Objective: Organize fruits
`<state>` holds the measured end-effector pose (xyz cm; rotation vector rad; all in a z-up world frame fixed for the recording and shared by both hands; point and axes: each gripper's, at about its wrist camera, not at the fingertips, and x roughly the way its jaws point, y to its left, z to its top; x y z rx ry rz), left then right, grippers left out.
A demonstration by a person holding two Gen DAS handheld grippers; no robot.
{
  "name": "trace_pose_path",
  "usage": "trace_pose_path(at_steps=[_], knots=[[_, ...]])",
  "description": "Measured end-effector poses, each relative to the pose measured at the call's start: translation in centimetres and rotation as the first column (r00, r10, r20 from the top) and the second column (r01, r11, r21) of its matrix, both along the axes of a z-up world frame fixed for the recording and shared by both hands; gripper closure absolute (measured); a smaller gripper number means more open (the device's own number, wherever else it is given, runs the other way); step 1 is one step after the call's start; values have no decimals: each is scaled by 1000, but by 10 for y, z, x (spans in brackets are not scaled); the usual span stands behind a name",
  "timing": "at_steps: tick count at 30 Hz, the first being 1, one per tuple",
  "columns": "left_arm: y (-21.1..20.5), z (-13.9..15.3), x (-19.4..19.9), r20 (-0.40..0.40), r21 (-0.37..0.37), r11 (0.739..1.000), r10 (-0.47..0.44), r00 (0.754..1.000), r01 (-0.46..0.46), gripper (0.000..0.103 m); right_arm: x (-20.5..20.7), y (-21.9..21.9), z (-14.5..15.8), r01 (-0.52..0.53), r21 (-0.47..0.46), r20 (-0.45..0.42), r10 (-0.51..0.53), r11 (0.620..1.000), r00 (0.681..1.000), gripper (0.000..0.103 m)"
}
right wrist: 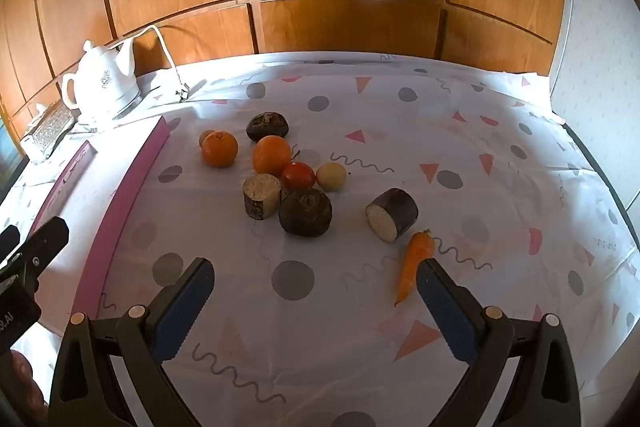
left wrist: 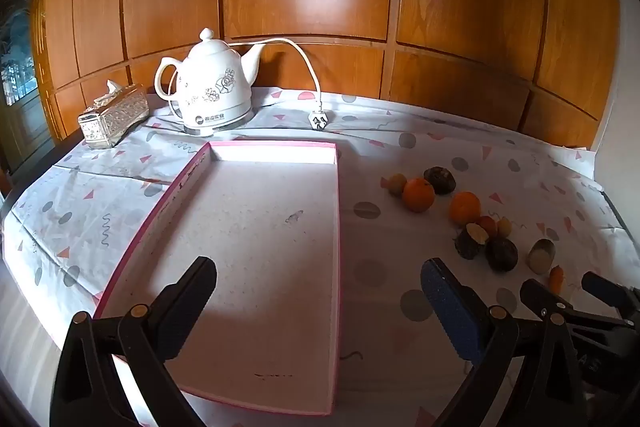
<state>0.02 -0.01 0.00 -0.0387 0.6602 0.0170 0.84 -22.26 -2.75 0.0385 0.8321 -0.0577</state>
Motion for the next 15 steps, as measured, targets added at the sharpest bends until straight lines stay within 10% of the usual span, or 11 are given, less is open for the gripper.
trace_pose_path(at_steps=[15], knots=[[-7,-10,1,-15,0,1000,-10,1000,10,0,-2,2,4,-5,6,29,5,1000,1000,1]])
